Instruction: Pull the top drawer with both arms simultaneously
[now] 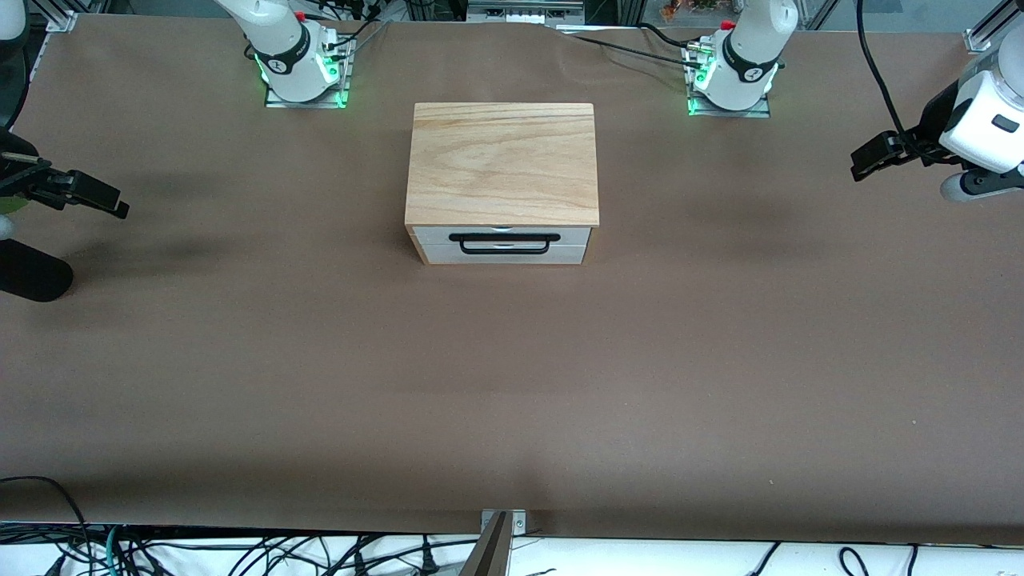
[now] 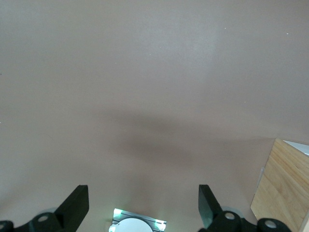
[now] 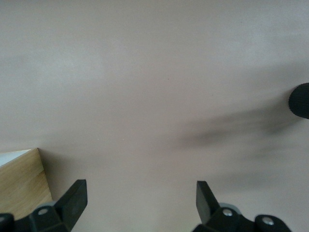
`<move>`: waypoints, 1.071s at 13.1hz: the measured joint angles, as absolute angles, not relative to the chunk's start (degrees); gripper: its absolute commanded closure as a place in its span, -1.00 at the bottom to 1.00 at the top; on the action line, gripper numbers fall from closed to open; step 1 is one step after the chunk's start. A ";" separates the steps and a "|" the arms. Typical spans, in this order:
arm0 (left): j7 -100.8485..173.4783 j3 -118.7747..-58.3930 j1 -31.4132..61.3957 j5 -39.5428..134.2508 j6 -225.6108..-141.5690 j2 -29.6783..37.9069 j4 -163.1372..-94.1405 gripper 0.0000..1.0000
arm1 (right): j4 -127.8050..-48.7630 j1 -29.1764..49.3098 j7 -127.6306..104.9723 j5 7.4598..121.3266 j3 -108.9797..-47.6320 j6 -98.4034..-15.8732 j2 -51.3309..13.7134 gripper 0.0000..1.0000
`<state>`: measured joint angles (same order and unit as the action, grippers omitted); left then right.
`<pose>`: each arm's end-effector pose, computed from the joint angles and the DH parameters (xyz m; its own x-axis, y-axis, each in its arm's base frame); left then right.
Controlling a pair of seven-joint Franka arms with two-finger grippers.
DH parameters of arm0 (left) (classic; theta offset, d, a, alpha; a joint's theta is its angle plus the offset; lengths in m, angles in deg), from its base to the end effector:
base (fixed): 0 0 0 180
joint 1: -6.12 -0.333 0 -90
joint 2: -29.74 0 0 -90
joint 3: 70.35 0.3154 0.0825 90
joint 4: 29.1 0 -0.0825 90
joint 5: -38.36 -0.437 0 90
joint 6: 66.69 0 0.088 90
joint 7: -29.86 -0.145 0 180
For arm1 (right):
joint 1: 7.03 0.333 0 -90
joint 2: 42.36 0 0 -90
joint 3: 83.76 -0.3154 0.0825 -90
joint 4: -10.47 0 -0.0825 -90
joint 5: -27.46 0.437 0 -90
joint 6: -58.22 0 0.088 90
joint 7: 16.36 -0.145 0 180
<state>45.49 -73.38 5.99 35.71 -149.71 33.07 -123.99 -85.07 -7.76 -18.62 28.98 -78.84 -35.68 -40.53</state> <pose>0.5682 -0.0223 0.5669 0.9653 0.2265 -0.1297 0.2164 -0.9724 -0.0875 0.6130 -0.0564 0.5214 0.9883 -0.1393 -0.0613 -0.1408 -0.9898 -0.0212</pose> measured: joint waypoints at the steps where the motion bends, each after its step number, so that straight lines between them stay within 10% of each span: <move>1: 45.49 -72.94 6.31 35.71 -149.71 33.07 -123.99 -1.00 | -85.07 -7.74 -18.62 28.98 -78.84 -35.68 -40.53 -1.00; 14: 38.37 -72.63 6.61 36.74 -149.96 32.68 -124.29 -1.00 | -85.07 -7.73 -18.62 28.98 -78.76 -35.67 -40.53 -1.00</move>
<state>38.37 -72.63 6.61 36.74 -149.96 32.68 -124.29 -85.07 -7.73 -18.62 28.98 -78.76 -35.67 -40.53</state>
